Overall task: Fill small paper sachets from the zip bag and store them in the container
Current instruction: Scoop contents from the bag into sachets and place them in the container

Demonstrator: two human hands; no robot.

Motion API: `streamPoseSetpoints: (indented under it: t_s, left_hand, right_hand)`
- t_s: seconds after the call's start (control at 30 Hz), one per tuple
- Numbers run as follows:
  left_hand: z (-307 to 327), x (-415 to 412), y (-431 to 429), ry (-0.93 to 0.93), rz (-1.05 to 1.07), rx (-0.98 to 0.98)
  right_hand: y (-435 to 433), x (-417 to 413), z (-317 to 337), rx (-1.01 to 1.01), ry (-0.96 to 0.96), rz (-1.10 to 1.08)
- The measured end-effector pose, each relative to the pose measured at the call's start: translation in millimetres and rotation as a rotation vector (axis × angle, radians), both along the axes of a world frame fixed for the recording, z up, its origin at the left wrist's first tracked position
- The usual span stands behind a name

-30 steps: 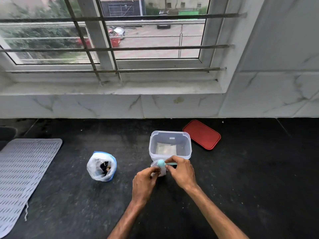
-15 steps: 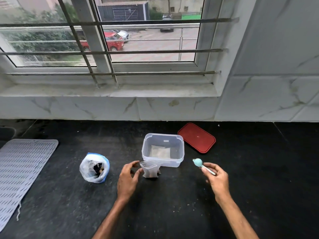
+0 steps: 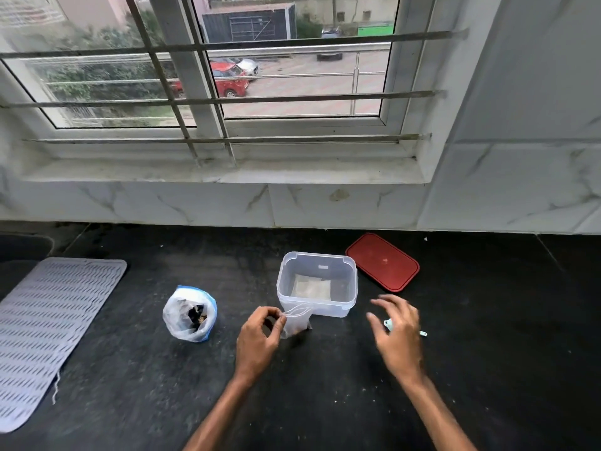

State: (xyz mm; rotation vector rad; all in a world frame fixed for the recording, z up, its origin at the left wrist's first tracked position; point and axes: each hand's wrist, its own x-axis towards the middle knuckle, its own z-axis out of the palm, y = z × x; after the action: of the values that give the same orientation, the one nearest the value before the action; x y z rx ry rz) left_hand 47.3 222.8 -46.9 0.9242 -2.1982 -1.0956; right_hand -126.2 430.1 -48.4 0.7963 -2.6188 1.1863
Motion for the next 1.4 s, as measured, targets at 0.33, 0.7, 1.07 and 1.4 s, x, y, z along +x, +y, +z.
streamPoseSetpoints:
  t_s: [0.33,0.7,1.07,1.4]
  left_hand:
    - [31,12,-25,0.044,-0.170,-0.123]
    - [34,28,-55,0.061,-0.301,-0.105]
    - [26,35,-72,0.107,-0.378,-0.098]
    - [12,41,-62,0.113,-0.410,-0.017]
  right_hand:
    - [-105,57,54,0.269,0.133,0.558]
    - [-135,81,57,0.267,0.017,0.424]
    - [-141,99,62,0.391,0.022,0.315]
    - [-116,111,47,0.344,-0.058,0.153]
